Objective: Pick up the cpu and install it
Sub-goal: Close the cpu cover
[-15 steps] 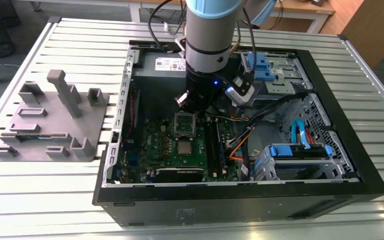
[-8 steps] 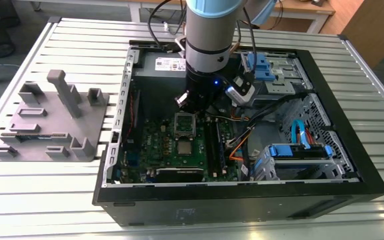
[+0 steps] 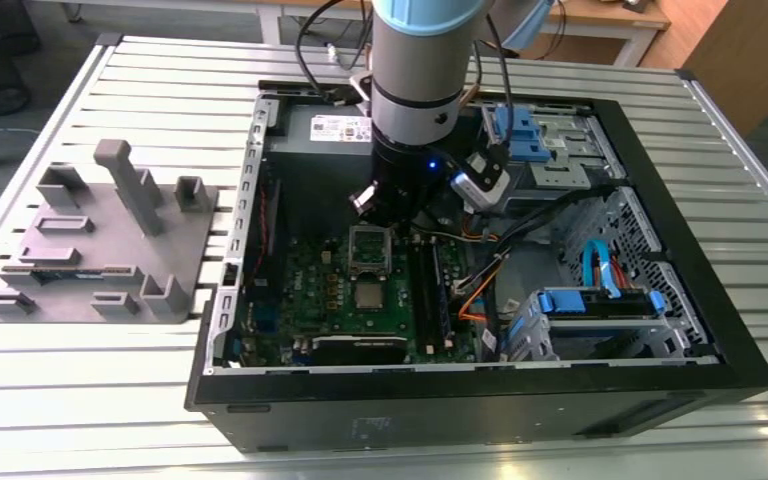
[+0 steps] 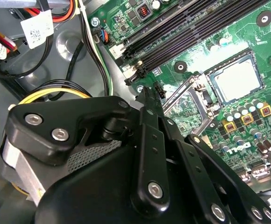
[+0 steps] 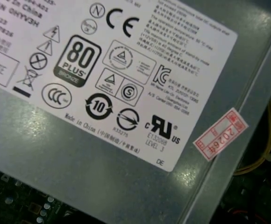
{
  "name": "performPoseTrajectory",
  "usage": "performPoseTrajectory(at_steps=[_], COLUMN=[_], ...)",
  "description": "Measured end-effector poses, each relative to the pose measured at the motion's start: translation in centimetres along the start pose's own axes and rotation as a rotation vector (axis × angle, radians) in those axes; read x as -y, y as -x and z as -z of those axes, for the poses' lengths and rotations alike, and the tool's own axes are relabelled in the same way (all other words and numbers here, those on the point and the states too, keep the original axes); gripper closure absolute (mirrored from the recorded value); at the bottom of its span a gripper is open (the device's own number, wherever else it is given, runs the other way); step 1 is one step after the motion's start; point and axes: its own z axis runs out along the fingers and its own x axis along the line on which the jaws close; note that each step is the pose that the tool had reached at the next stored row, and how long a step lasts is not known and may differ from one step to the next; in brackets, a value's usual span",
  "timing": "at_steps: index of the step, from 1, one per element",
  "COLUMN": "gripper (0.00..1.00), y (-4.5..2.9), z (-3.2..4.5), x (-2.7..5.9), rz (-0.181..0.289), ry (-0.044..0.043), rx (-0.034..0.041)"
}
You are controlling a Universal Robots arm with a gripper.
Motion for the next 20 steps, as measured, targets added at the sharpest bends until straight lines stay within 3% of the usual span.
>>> performPoseTrajectory(at_steps=[11,20], gripper=[0.89,0.89], y=[-0.03,-0.08], z=[0.44,0.66], x=[0.04,0.06], rz=[0.001,0.053], ry=[0.0013,0.0046], rx=[0.0009,0.0002])
